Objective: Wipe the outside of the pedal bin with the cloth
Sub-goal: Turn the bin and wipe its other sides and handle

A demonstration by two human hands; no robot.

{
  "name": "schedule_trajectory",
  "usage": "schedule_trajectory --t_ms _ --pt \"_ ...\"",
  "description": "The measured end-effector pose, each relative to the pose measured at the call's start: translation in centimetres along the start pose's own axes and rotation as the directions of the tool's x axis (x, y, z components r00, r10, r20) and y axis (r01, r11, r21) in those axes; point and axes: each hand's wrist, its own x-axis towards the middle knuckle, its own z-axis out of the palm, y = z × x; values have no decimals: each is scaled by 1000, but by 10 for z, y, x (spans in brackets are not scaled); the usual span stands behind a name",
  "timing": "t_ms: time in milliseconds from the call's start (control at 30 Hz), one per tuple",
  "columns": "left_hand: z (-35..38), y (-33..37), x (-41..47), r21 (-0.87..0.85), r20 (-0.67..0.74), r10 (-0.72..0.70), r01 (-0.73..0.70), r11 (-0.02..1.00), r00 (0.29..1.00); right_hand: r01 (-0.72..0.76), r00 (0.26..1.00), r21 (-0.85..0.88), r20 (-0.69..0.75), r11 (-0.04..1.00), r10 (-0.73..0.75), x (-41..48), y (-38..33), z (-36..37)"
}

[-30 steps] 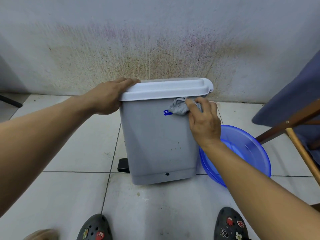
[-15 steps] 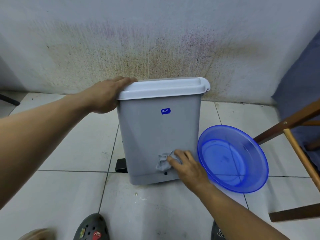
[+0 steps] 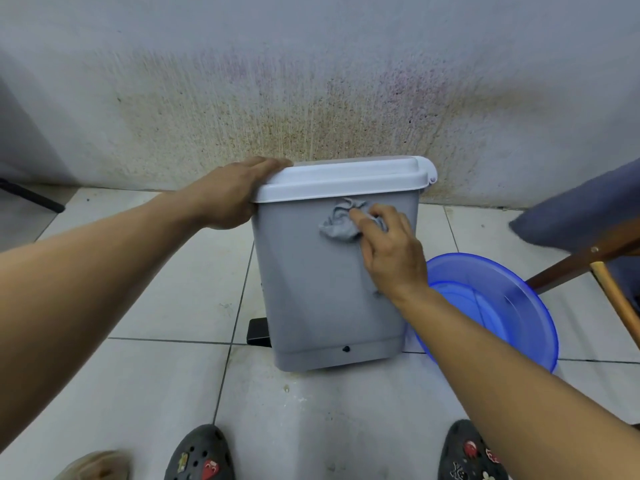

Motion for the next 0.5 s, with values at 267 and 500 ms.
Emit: schedule_trajectory --t_ms 267,500 --pt "1 -3 2 -21 37 3 -3 1000 999 231 950 -13 218 973 -222 -74 -28 37" --pt "1 -5 1 -39 50 19 -17 999 999 304 885 85 343 949 -314 -148 -18 45"
